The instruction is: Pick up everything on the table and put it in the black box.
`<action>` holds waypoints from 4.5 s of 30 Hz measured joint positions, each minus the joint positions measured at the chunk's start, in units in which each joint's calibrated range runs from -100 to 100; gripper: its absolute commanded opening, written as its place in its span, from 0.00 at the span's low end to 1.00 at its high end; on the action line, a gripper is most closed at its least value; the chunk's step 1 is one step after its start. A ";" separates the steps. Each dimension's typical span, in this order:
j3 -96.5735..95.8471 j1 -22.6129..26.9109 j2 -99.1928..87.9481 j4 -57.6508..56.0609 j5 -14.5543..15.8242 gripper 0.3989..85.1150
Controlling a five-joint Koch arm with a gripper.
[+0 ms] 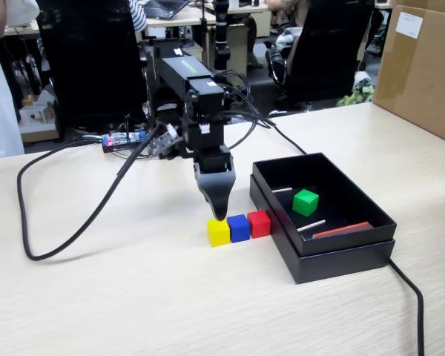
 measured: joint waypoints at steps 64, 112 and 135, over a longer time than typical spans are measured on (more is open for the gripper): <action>31.77 12.11 30.94 -1.16 1.42 0.25; 10.50 1.81 10.74 -3.48 0.73 0.56; 16.61 2.34 22.39 -3.41 2.30 0.10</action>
